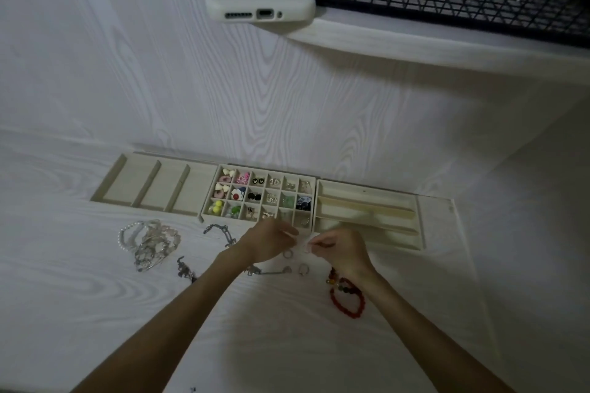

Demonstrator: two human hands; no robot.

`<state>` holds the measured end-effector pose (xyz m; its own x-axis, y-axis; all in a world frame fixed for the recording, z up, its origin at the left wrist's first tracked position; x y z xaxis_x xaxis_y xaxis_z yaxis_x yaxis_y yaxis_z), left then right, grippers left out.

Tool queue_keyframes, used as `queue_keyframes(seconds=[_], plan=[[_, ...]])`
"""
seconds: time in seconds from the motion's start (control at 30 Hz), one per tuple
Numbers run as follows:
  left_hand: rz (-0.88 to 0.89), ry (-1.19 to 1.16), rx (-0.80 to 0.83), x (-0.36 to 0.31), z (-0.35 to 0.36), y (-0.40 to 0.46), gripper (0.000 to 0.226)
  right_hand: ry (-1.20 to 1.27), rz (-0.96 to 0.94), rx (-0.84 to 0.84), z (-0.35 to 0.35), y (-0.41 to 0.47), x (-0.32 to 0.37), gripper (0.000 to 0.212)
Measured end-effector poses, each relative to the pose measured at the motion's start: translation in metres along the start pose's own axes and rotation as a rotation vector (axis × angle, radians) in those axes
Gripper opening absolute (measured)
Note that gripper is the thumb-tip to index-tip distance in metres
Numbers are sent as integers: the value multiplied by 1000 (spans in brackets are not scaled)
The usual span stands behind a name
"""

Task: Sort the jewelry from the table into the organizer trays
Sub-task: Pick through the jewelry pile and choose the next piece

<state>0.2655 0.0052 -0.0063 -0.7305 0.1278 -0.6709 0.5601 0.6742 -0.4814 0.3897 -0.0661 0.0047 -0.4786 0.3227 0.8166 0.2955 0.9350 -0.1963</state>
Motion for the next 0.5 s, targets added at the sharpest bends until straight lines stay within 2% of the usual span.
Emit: queue_keyframes(seconds=[0.1, 0.3, 0.5], plan=[[12, -148, -41, -4, -7, 1, 24, 49, 5, -58, -8, 3, 12, 11], [191, -224, -135, -23, -30, -7, 19, 122, 12, -118, -16, 14, 27, 8], [128, -165, -269, -24, -57, 12, 15, 175, -6, -177, -37, 27, 37, 13]])
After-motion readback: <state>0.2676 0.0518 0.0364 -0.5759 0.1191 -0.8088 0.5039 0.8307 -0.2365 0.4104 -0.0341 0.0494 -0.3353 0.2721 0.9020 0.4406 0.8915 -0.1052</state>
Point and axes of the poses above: each hand's wrist, its own y-axis towards the middle knuckle, its own z-axis out of the palm, x = y × z, the point moved 10 cm from there along y, towards the middle knuckle, and after that the axes turned 4 degrees about -z, right-handed, at the moved point
